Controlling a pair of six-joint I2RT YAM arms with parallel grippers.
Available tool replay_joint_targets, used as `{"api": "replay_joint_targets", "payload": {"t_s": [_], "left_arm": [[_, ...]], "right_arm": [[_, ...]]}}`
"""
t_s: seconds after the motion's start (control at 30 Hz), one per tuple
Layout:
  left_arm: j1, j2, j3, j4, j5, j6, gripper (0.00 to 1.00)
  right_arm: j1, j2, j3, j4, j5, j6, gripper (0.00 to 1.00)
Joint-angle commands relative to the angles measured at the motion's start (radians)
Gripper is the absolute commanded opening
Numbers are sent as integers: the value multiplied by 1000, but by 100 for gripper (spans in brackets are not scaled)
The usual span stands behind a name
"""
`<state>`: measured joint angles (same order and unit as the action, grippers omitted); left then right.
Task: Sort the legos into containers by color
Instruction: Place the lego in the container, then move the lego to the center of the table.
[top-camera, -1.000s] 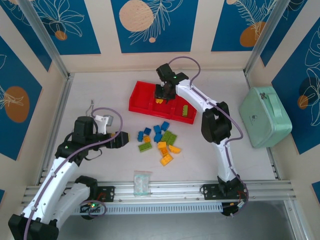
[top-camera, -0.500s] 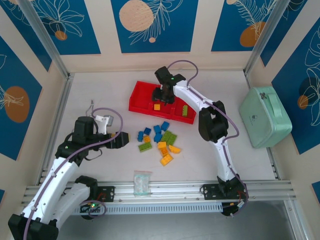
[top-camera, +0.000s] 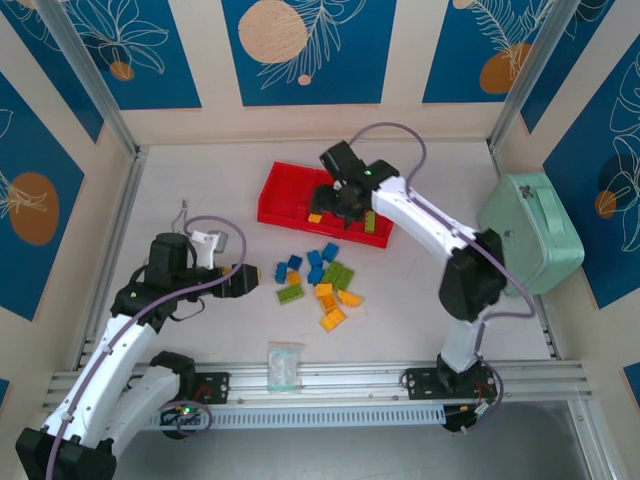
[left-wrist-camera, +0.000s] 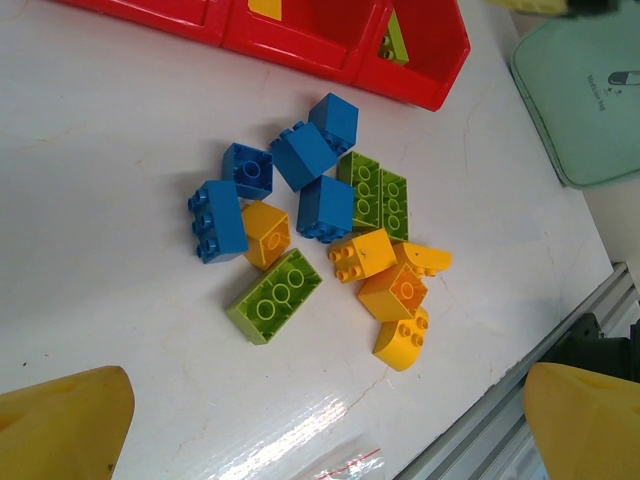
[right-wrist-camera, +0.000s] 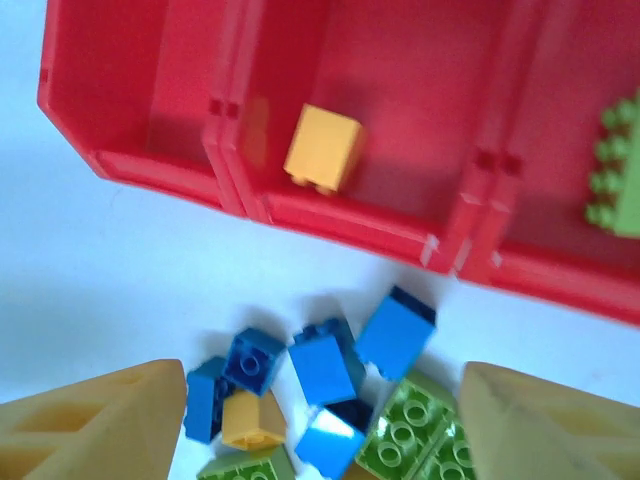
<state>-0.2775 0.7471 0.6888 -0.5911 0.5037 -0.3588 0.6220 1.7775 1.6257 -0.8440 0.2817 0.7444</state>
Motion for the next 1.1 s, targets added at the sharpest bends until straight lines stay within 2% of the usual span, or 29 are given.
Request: {"api": "replay_joint_targets", "payload": {"t_s": [0.0,0.13,0.27,0.4,0.73,1.07], "left_arm": [[-12,-12,-6,5,4,14,99],[-12,-9,-7,8,10,13,99],[-13,-5,-8,10,14,12,99],[-13,-4,-7,8,13,11,99],[-17,-8,-8,5,6,12,100],[-23,-6,-8,4,0,12,99]], "right_arm": [[16,-85,-171,35,45,91,68],[42,-157,-338,58,27,108,53],[59,-138,-400,75,-6,105,37],[86,-80,-396,87,-7,99,30],[75,26,-391,132,-25,92,27],[31,57,-398,136,8,83,27]]}}
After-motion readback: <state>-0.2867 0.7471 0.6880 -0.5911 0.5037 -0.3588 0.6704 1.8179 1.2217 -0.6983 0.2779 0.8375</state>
